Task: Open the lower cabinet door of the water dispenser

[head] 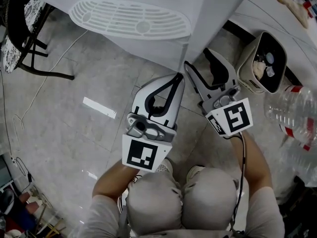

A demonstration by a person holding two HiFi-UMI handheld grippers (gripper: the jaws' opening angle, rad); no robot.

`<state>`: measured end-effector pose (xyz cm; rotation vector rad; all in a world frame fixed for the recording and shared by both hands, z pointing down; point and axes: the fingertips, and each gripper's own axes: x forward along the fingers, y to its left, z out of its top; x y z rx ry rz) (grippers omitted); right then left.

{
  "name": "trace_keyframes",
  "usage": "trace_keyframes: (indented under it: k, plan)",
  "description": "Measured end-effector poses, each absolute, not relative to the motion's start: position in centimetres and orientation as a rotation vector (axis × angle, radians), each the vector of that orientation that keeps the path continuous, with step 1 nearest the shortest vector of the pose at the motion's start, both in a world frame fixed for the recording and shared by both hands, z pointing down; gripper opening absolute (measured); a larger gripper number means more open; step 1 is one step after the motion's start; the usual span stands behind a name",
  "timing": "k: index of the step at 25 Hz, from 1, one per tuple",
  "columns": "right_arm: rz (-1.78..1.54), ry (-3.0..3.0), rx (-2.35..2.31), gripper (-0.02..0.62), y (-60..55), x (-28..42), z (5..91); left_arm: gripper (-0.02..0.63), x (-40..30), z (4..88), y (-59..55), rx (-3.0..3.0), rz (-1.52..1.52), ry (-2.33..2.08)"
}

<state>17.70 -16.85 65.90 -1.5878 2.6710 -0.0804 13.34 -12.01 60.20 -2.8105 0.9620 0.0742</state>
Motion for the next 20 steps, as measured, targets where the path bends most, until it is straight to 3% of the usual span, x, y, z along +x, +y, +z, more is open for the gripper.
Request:
trace_keyframes:
  k: [20]
  plan:
    - [-0.04, 2.586, -1.612, 0.235, -17.3, 17.5, 65.8, 0.0, 12.0, 60.8, -12.2, -2.799, 0.063, 1.003]
